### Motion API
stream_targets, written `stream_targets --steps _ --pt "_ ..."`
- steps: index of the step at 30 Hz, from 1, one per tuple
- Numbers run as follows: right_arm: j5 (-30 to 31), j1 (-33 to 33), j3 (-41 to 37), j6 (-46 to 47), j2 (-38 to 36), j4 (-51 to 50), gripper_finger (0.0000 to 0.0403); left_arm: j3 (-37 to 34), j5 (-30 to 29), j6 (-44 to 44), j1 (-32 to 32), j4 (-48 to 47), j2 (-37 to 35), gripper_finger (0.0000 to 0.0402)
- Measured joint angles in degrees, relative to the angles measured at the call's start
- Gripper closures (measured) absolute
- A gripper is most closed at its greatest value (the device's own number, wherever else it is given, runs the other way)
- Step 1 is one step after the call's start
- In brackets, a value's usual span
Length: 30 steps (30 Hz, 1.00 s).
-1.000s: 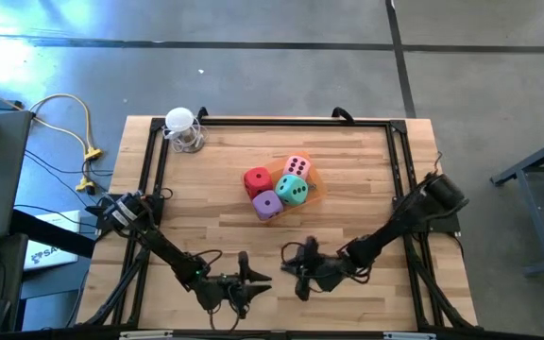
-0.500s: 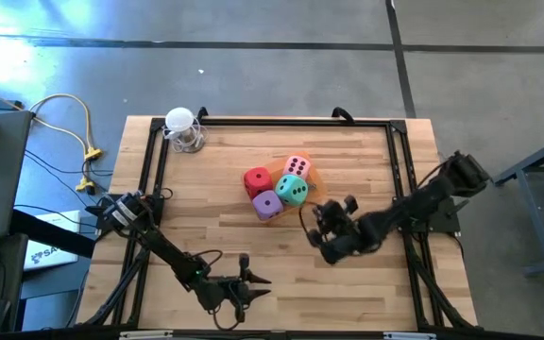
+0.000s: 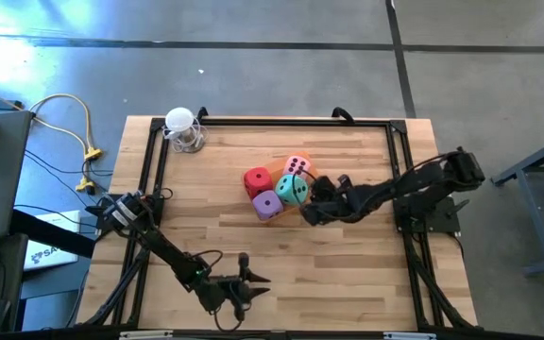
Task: Pick & Place Dice
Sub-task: Put the small black dice into the orange bin, then return to Home Position
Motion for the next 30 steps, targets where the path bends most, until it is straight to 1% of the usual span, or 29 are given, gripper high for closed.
stream_targets --steps 4,7,10,14,18,20,24,27,30 --pt "-1.96 -1.77 0.0 -0.69 -0.02 0.16 0.0279 0.0 0.0 3.32 -0.03 -0.63 0.0 0.0299" --pt "-3.29 -2.86 0.0 -0.85 -0.02 0.69 0.0242 0.0 -0.79 4.5 -0.01 -0.56 0.0 0.0299" --pt "-3.74 -3.29 0.0 -1.65 -0.02 0.85 0.0217 0.0 -1.16 4.54 0.46 0.89 0.0 0.0299" --pt "-4.02 -3.18 0.0 -2.14 -0.02 2.28 0.02 0.0 -1.1 4.36 0.53 2.43 -0.06 0.0299" --pt "-3.51 -2.94 0.0 -5.34 -0.02 4.56 0.0197 0.0 -1.13 4.31 -0.17 2.07 -2.06 0.0299" --pt "-2.03 -2.07 0.0 -6.97 -0.07 6.26 0.0201 0.0 -0.91 4.15 -0.33 -0.25 -3.95 0.0299" --pt "-1.72 0.19 -0.02 -12.1 -3.14 8.82 0.0218 0.0 -0.41 0.64 0.88 -7.02 -8.48 0.0299" --pt "-1.62 1.91 -0.02 -15.78 -6.99 8.92 0.0238 0.0 3.49 -4.8 2.37 -14.5 -12.65 0.0299" --pt "-1.63 4.0 -0.02 -18.73 -11.93 7.95 0.0274 0.0 7.81 -10.91 3.95 -23.5 -17.67 0.0299"
